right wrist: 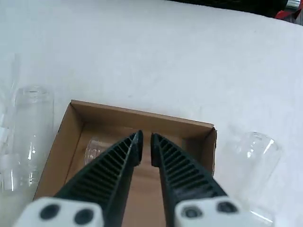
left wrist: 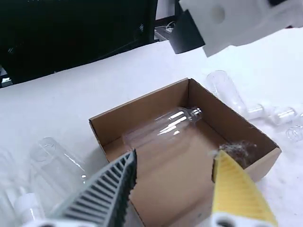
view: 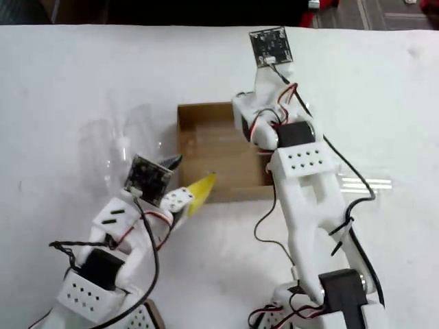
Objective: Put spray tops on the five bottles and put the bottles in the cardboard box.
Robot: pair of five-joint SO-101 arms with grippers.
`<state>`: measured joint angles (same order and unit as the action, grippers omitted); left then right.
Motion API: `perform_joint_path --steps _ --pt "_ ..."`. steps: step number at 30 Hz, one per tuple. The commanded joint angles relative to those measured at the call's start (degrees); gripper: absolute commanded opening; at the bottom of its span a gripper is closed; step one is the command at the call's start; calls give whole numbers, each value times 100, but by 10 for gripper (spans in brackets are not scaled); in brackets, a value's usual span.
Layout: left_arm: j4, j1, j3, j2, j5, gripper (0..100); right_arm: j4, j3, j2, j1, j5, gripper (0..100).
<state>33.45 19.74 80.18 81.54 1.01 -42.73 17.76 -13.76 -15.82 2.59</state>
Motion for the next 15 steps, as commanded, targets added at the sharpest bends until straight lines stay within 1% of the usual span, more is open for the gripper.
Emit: perform_joint_path --steps 1,3,5,8,12,15 --pt "-88 -593 -220 101 -97 244 -4 -299 92 92 -738 22" --pt "-114 -954 -246 101 -185 244 -40 -422 374 189 -1442 53" --pt "-273 -1393 -281 101 -615 229 -75 -624 796 286 -2084 98" --pt "-466 -1921 -264 75 -1064 210 -708 -1257 1516 338 -2980 131" --pt "-457 -2018 -255 75 -1108 211 -2149 -2444 2378 277 -3833 134" --pt "-475 -2009 -176 101 -1108 211 -3143 -3262 2923 215 -4141 134"
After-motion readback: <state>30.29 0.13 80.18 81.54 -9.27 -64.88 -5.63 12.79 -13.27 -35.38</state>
